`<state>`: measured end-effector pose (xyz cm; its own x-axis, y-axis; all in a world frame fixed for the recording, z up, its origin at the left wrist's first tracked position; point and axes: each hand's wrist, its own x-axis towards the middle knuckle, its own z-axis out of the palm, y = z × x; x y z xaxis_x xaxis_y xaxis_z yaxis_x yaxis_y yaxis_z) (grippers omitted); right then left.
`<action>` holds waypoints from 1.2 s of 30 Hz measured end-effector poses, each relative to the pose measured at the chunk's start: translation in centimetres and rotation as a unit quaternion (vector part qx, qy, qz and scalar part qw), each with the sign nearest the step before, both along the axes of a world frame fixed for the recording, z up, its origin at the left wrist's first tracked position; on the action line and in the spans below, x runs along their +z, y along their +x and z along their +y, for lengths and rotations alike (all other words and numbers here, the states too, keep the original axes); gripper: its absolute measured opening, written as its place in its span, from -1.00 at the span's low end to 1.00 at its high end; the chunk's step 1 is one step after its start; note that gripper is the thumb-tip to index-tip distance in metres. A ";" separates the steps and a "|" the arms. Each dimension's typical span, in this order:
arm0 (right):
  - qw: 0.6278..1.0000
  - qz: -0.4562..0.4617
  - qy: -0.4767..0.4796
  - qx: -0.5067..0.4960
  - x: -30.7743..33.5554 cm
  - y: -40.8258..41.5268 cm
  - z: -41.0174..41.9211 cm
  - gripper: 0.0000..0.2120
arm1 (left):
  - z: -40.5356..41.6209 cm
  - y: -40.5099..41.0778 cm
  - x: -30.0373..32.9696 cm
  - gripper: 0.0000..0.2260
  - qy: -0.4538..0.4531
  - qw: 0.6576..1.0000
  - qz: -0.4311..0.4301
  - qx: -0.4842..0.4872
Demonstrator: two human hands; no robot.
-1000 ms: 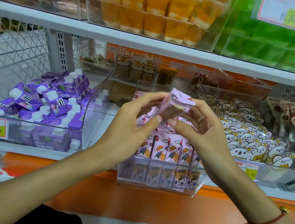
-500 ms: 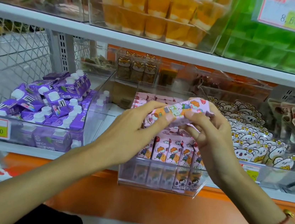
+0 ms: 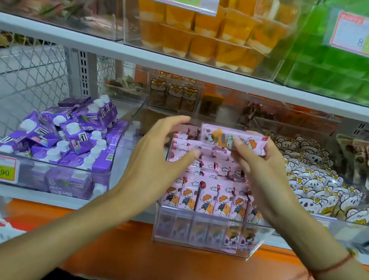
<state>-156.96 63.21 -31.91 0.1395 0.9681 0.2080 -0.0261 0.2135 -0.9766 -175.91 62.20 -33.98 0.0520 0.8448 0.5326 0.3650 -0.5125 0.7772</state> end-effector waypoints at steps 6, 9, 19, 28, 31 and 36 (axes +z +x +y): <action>0.981 -0.161 -0.057 -0.091 1.9 -1.1 7.3 -0.71 | 0.7 -0.9 -1.9 -0.48 -0.109 0.992 0.048 0.045; 0.955 -0.286 -0.041 -0.063 2.2 -2.2 9.7 -0.75 | 1.0 -1.0 -2.4 -0.57 -0.150 0.987 0.042 0.024; 0.801 -0.596 0.051 0.031 0.5 -3.9 14.2 -0.57 | 0.5 -1.8 -1.7 -0.74 -0.153 0.987 0.049 0.022; 0.770 -0.635 -0.045 0.036 -0.9 -5.0 16.3 -0.81 | 0.4 -2.6 -1.4 -0.75 -0.135 0.990 0.046 0.021; 0.780 -0.616 -0.077 0.080 -0.6 -4.6 15.8 -0.77 | 0.6 -2.5 -1.4 -0.76 -0.131 0.990 0.044 0.022; 0.822 -0.566 -0.016 0.061 0.6 -3.1 11.7 -0.69 | 1.3 -2.8 -1.0 -0.73 -0.105 0.991 0.076 0.029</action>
<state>-160.06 74.94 -31.29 -0.2245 0.9681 0.1109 0.8841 0.2503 -0.3947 -178.72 63.54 -35.03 0.0656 0.9400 0.3348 0.5109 -0.3199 0.7979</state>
